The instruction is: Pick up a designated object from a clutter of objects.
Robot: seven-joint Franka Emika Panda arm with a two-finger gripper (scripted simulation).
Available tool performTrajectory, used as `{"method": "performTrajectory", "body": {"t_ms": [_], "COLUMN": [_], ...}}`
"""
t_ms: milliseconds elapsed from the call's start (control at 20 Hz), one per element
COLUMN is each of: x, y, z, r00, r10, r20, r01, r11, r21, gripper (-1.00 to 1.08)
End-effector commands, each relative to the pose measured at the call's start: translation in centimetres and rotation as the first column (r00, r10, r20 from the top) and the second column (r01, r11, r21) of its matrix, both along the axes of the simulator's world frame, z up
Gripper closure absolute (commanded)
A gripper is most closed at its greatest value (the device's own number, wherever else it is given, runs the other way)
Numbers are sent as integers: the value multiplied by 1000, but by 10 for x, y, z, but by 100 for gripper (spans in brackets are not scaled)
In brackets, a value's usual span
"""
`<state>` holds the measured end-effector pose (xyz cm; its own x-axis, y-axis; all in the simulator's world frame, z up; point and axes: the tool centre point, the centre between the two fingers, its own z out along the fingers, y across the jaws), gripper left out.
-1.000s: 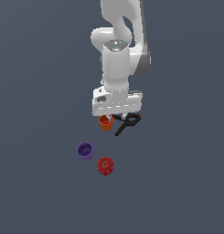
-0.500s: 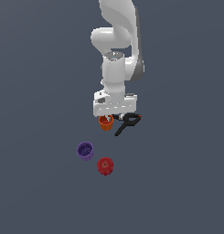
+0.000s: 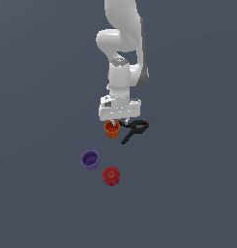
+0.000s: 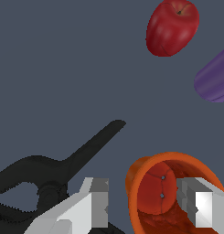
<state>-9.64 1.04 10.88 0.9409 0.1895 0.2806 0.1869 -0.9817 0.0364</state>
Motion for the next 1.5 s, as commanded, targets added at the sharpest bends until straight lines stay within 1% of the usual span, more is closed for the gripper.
{"method": "performTrajectory", "body": {"t_ms": [0,250,450,800,1450], "x": [-8,-17,-20,-19,-12], "y": [-1,-2,-3,-3,-2], "z": [-4,-10,-11,-15,-40], "r00": [1000,1000,1000,1000,1000], "r10": [5,10,12,12,12], "r20": [10,21,24,23,24], "r01": [-5,-10,-12,-12,-12], "r11": [1000,1000,1000,1000,1000], "r21": [-3,-8,-9,-9,-9], "gripper": [-20,-20,-20,-20,-20]}}
